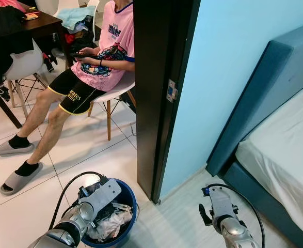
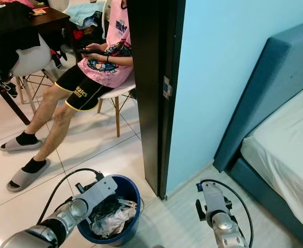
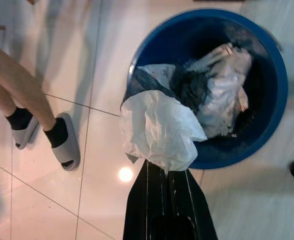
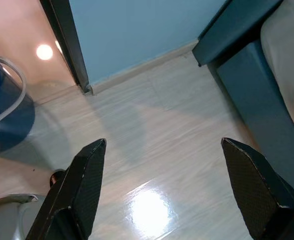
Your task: Clean up the room
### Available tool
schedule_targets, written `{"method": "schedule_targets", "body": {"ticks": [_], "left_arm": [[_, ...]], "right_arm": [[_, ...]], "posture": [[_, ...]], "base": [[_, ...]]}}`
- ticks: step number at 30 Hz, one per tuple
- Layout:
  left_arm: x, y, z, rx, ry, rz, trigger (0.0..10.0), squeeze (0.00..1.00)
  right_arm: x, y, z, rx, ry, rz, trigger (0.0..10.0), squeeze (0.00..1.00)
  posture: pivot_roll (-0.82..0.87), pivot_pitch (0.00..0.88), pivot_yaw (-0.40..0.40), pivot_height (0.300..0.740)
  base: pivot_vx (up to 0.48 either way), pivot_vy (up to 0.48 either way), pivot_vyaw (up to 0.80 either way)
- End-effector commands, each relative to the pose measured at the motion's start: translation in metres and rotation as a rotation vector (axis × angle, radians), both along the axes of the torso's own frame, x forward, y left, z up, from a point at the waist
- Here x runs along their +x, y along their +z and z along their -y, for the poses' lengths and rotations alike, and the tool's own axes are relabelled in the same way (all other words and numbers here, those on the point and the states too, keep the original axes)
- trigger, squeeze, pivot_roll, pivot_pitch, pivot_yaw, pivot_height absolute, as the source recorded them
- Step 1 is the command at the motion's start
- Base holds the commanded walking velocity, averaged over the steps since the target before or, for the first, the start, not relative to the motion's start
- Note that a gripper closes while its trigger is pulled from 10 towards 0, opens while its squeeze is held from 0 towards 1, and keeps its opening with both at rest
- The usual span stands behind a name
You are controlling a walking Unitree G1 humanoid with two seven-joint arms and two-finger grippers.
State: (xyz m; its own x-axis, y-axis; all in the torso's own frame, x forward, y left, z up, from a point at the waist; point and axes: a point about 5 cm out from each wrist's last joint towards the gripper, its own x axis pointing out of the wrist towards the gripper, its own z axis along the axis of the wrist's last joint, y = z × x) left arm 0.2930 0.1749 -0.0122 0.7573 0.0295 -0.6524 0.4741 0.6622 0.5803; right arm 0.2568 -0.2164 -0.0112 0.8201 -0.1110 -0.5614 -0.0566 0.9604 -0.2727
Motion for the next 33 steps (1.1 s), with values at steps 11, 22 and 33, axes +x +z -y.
{"method": "schedule_targets", "body": {"ticks": [11,22,33], "left_arm": [[0.03,0.033,-0.01,0.051,0.056,0.162,10.0,1.0],[0.032,0.038,-0.024,0.132,0.073,0.175,10.0,1.0],[0.015,0.019,-0.018,0.061,0.111,0.152,10.0,1.0]], "right_arm": [[-0.016,0.0,0.005,-0.031,0.003,-0.033,10.0,0.0],[-0.027,0.003,0.012,-0.037,-0.022,-0.044,10.0,0.0],[-0.027,0.005,0.009,-0.035,-0.019,-0.049,10.0,0.0]], "posture": [[-0.37,0.173,-0.02,0.74],[-0.38,0.192,-0.027,0.74],[-0.38,0.191,-0.034,0.74]], "base": [[0.0,0.0,0.0],[0.0,0.0,0.0],[0.0,0.0,0.0]]}}
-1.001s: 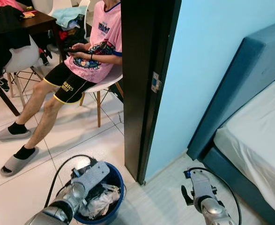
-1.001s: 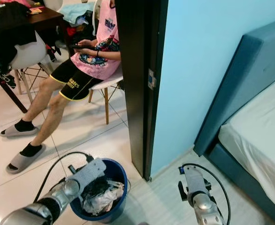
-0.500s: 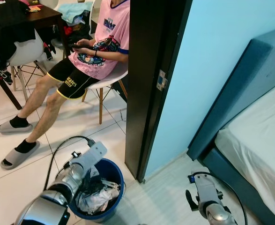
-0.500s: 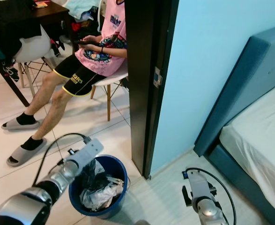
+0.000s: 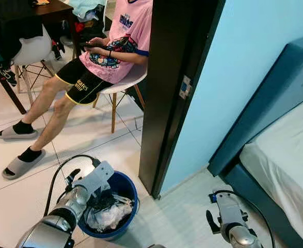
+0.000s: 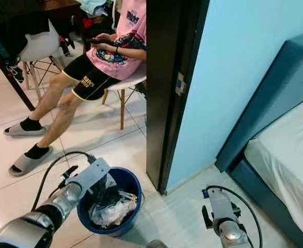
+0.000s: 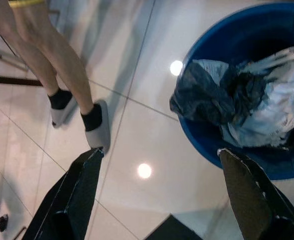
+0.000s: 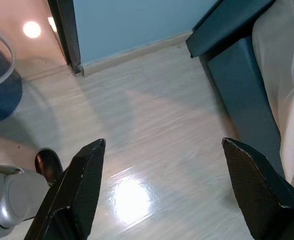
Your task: Clean up the room
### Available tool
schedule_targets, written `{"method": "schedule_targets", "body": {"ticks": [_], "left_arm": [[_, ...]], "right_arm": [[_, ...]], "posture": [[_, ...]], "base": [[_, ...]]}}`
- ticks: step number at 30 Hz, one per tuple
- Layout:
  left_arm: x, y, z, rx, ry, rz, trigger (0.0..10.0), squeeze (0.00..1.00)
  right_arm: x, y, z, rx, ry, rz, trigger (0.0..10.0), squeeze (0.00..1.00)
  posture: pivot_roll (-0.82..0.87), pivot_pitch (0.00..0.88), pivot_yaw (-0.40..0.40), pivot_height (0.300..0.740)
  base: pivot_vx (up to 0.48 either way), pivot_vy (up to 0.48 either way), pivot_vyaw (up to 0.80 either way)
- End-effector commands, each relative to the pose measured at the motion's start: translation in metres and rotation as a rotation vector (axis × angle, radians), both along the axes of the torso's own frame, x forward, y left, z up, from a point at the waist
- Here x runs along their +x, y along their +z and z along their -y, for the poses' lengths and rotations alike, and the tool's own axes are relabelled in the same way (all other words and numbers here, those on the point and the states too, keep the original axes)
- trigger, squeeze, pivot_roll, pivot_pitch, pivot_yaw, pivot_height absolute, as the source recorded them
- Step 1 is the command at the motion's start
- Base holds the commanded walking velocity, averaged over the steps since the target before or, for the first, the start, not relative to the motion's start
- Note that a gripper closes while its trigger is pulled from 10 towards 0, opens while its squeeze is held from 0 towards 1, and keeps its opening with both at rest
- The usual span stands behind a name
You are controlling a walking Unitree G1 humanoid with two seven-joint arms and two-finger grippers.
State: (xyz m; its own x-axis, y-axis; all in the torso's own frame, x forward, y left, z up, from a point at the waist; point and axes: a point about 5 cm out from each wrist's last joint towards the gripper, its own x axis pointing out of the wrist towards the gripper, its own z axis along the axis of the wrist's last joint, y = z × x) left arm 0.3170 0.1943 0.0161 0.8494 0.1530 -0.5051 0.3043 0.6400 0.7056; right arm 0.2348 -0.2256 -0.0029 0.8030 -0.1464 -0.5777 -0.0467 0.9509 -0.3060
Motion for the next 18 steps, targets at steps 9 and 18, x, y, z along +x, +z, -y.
{"method": "schedule_targets", "body": {"ticks": [9,18], "left_arm": [[-0.037,-0.038,0.011,-0.284,0.14,-0.091,10.0,0.0],[-0.087,-0.075,0.011,-0.541,0.331,-0.225,10.0,0.0]], "right_arm": [[-0.001,-0.002,-0.004,0.009,0.015,-0.023,10.0,0.0],[0.009,-0.006,-0.011,0.014,0.034,-0.039,10.0,0.0]], "posture": [[-0.35,0.172,-0.034,0.74],[-0.27,0.124,-0.016,0.74]], "base": [[0.0,0.0,0.0],[0.0,0.0,0.0]]}}
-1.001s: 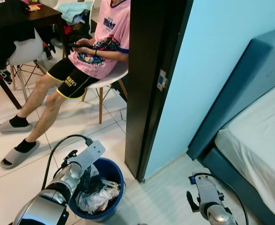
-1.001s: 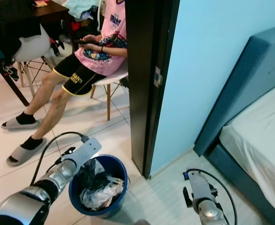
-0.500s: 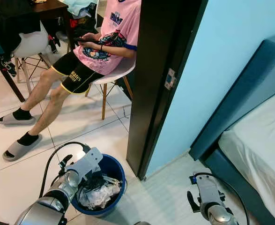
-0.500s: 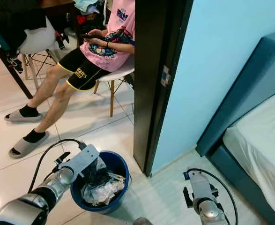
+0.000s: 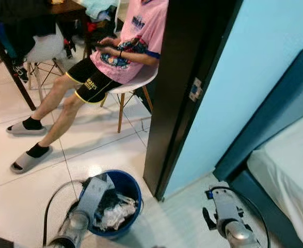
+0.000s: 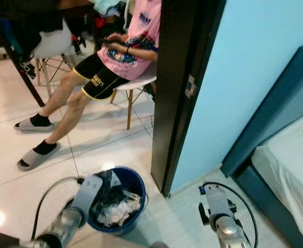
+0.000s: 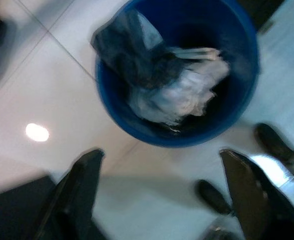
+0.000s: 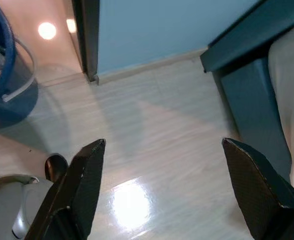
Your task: Clean up the room
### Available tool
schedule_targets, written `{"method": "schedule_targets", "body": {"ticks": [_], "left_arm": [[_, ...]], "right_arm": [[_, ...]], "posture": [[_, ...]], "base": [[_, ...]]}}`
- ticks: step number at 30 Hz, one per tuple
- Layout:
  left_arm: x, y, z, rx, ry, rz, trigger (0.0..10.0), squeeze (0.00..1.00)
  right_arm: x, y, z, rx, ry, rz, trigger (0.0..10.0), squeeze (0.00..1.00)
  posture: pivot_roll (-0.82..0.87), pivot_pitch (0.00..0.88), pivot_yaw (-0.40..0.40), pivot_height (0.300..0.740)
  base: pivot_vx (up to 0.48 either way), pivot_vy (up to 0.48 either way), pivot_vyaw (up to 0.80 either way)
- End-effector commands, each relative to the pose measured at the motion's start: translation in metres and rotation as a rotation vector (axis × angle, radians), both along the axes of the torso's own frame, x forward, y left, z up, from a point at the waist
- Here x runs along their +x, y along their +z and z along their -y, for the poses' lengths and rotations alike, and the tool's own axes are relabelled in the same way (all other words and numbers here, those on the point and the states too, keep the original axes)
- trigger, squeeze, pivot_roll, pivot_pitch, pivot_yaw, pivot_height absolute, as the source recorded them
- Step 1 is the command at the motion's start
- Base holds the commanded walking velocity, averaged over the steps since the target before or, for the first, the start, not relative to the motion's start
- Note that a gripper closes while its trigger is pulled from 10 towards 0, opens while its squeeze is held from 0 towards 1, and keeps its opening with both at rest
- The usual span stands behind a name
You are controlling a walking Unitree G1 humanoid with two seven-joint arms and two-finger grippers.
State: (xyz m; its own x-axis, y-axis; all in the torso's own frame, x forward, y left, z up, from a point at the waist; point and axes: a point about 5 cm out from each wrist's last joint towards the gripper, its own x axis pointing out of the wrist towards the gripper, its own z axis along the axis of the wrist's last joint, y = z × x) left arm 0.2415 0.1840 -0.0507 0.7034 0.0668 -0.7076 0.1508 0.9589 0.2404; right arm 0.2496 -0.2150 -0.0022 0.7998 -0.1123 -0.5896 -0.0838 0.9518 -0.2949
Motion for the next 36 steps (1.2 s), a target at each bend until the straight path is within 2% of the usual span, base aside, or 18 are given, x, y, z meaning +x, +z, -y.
{"method": "schedule_targets", "body": {"ticks": [1,2,3,5,7,9,11,18,20,21,22,23,26,30,31,32,34,36], "left_arm": [[-0.028,-0.018,-0.003,-0.076,0.101,-0.09,10.0,0.0],[-0.028,-0.018,-0.003,-0.076,0.101,-0.09,10.0,0.0],[-0.043,-0.026,-0.006,-0.089,0.132,-0.127,10.0,0.0],[-0.043,-0.026,-0.006,-0.089,0.132,-0.127,10.0,0.0],[-0.058,-0.033,-0.011,-0.111,0.191,-0.169,10.0,0.0],[-0.058,-0.033,-0.011,-0.111,0.191,-0.169,10.0,0.0],[-0.066,-0.036,-0.017,-0.141,0.291,-0.194,10.0,0.0],[-0.07,-0.038,-0.02,-0.184,0.394,-0.197,10.0,0.0],[-0.069,-0.038,-0.017,-0.192,0.393,-0.196,10.0,0.0],[-0.069,-0.038,-0.014,-0.198,0.373,-0.198,10.0,0.0],[-0.069,-0.038,-0.014,-0.198,0.373,-0.198,10.0,0.0],[-0.069,-0.039,-0.01,-0.202,0.34,-0.206,10.0,0.0],[-0.069,-0.039,-0.01,-0.202,0.335,-0.208,10.0,0.0],[-0.071,-0.04,-0.004,-0.214,0.278,-0.235,10.0,0.0],[-0.071,-0.04,-0.004,-0.214,0.278,-0.235,10.0,0.0],[-0.071,-0.04,-0.004,-0.219,0.269,-0.237,10.0,0.0],[-0.071,-0.04,-0.004,-0.219,0.269,-0.237,10.0,0.0],[-0.071,-0.041,-0.002,-0.223,0.241,-0.242,10.0,0.0]], "right_arm": [[-0.001,-0.008,-0.002,0.001,0.003,-0.032,10.0,0.0],[-0.001,-0.008,-0.002,0.001,0.003,-0.032,10.0,0.0],[0.004,-0.009,-0.002,-0.002,0.006,-0.04,10.0,0.0],[0.004,-0.009,-0.002,-0.002,0.006,-0.04,10.0,0.0],[0.01,-0.012,0.001,-0.003,0.0,-0.061,10.0,0.0],[0.01,-0.012,0.001,-0.003,0.0,-0.061,10.0,0.0],[0.02,-0.01,-0.002,0.028,0.014,-0.056,10.0,0.0],[0.036,-0.001,-0.021,0.059,0.13,-0.026,10.0,0.0],[0.036,-0.003,-0.017,0.035,0.122,-0.043,10.0,0.0],[0.033,-0.007,-0.008,0.005,0.089,-0.067,10.0,0.0],[0.033,-0.007,-0.008,0.005,0.089,-0.067,10.0,0.0],[0.027,-0.012,0.004,-0.024,0.036,-0.097,10.0,0.0],[0.026,-0.013,0.006,-0.027,0.028,-0.101,10.0,0.0],[-0.02,-0.04,0.042,0.001,-0.216,-0.237,10.0,0.0],[-0.02,-0.04,0.042,0.001,-0.216,-0.237,10.0,0.0],[-0.029,-0.046,0.043,0.02,-0.247,-0.264,10.0,0.0],[-0.029,-0.046,0.043,0.02,-0.247,-0.264,10.0,0.0],[-0.047,-0.057,0.042,0.052,-0.293,-0.324,10.0,0.0]], "posture": [[-0.25,0.112,-0.015,0.74],[-0.25,0.112,-0.015,0.74],[-0.23,0.1,-0.013,0.74],[-0.23,0.1,-0.013,0.74],[-0.19,0.051,-0.018,0.74],[-0.19,0.051,-0.018,0.74],[-0.18,0.028,-0.032,0.74],[-0.15,0.003,-0.057,0.74],[-0.14,0.0,-0.056,0.74],[-0.14,0.0,-0.055,0.74],[-0.14,0.0,-0.055,0.74],[-0.14,0.0,-0.054,0.74],[-0.14,0.0,-0.054,0.74],[-0.15,0.0,-0.044,0.74],[-0.15,0.0,-0.044,0.74],[-0.16,0.0,-0.044,0.74],[-0.16,0.0,-0.044,0.74],[-0.16,0.0,-0.042,0.74]], "base": [[-0.48,0.0,0.0],[-0.48,0.0,0.0],[-0.48,0.0,0.0],[-0.48,0.0,0.0],[-0.48,0.0,0.0],[-0.48,0.0,0.0],[-0.48,0.0,0.0],[-0.452,0.0,0.0],[-0.349,0.0,0.0],[0.0,0.0,0.0],[0.0,0.0,0.0],[0.0,0.0,0.0],[0.0,0.0,0.0],[0.0,0.0,-0.74],[0.0,0.0,-0.74],[0.0,0.0,-0.74],[0.0,0.0,-0.74],[0.0,0.0,-0.74]]}}
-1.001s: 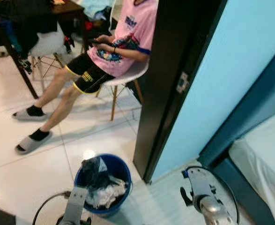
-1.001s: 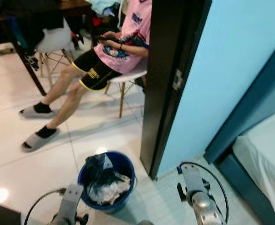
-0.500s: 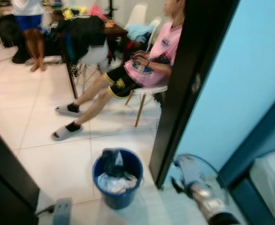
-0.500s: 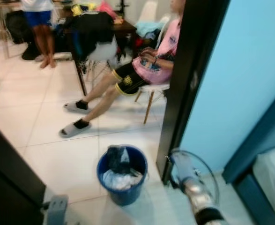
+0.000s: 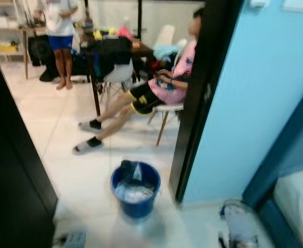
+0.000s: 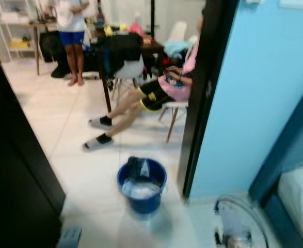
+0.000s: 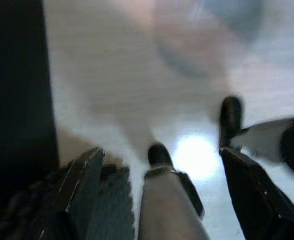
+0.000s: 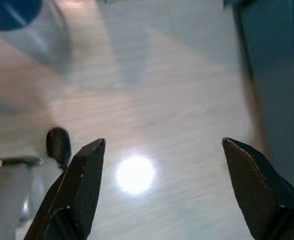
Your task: Clean up the room
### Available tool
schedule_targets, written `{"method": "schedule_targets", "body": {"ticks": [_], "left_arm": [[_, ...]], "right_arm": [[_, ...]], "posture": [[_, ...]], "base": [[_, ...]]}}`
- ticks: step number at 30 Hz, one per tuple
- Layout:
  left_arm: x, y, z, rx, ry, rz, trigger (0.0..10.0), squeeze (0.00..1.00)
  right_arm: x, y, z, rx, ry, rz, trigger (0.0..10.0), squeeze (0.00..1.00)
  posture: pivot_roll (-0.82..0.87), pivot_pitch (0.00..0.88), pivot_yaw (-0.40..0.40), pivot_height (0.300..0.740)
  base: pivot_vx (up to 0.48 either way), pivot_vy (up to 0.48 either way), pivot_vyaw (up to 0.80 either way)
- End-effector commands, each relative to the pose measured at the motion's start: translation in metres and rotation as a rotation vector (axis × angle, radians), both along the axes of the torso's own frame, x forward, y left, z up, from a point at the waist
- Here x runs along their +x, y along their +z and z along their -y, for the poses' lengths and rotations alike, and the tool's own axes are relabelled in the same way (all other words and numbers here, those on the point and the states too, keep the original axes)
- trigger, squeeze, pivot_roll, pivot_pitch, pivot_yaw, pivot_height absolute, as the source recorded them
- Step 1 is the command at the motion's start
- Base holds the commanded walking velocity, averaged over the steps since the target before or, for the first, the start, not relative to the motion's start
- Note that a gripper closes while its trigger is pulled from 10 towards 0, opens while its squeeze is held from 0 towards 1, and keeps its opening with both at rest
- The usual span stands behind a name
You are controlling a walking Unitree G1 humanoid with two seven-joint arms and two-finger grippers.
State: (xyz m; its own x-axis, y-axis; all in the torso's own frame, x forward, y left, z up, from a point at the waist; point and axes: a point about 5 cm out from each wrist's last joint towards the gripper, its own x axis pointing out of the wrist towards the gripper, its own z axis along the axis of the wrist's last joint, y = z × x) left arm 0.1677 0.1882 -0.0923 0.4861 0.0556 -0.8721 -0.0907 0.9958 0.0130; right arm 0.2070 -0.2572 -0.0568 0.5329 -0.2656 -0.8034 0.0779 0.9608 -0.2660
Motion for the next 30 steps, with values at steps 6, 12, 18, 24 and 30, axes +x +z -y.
{"method": "schedule_targets", "body": {"ticks": [6,12,18,24,30], "left_arm": [[-0.006,-0.002,0.002,0.006,-0.106,-0.018,10.0,0.0],[-0.014,-0.005,-0.003,0.015,-0.112,-0.036,10.0,0.0],[-0.03,-0.005,-0.031,0.071,-0.069,-0.038,10.0,0.0],[-0.027,-0.004,-0.034,0.107,-0.087,-0.024,10.0,0.0],[-0.015,0.0,-0.032,0.17,-0.097,-0.011,10.0,0.0]], "right_arm": [[-0.055,-0.029,-0.004,0.061,-0.14,-0.167,10.0,0.0],[-0.069,-0.034,-0.005,0.066,-0.157,-0.203,10.0,0.0],[-0.072,-0.035,-0.004,0.073,-0.147,-0.201,10.0,0.0],[-0.06,-0.031,-0.007,0.096,-0.145,-0.156,10.0,0.0],[-0.043,-0.025,-0.008,0.123,-0.184,-0.091,10.0,0.0]], "posture": [[-0.17,0.0,-0.033,0.74],[-0.17,0.0,-0.036,0.74],[-0.17,0.0,-0.056,0.74],[-0.16,0.0,-0.056,0.74],[-0.13,0.0,-0.069,0.74]], "base": [[0.0,0.0,-0.73],[0.0,0.0,-0.74],[0.0,0.0,-0.74],[0.0,0.0,-0.74],[0.0,0.0,-0.74]]}}
